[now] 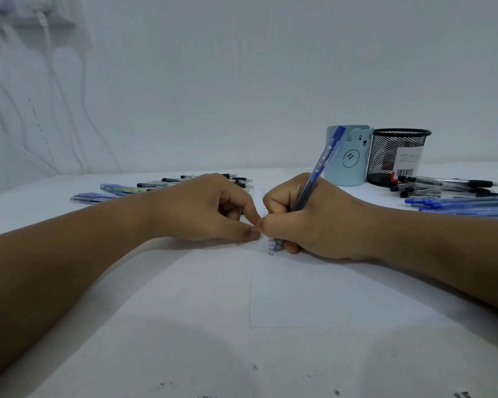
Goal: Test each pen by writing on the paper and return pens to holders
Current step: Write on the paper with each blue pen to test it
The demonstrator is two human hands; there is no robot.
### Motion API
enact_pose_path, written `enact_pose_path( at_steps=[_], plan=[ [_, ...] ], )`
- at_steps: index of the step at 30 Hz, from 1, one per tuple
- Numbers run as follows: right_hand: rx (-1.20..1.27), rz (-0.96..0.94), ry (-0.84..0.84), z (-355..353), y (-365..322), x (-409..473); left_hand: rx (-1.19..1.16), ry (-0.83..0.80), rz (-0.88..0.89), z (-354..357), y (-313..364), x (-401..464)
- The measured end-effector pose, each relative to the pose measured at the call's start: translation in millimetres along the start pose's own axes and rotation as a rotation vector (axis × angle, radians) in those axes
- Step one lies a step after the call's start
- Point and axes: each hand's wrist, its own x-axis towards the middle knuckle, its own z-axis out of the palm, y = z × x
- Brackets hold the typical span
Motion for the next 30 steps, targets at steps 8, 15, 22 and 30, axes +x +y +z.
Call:
enact_pose_path(
  at_steps=[8, 15, 22, 30],
  plan=[
    [-0.073, 0.011, 0.005, -0.8, 4.0, 2.8, -0.007, -0.009, 0.011, -1.2, -1.0, -1.0],
    [-0.07, 0.003, 0.007, -2.8, 4.8, 2.7, -0.001, 0.0, 0.014, -2.1, -1.6, -0.5],
    [-0.086, 0.008, 0.017, -2.0, 5.3, 1.7, 0.0, -0.001, 0.001, -1.7, -2.6, 0.1],
    [0.23, 0.053, 0.119, -0.7, 4.9, 1.0, 0.0, 0.032, -0.005, 1.6, 0.2, -1.5]
  ],
)
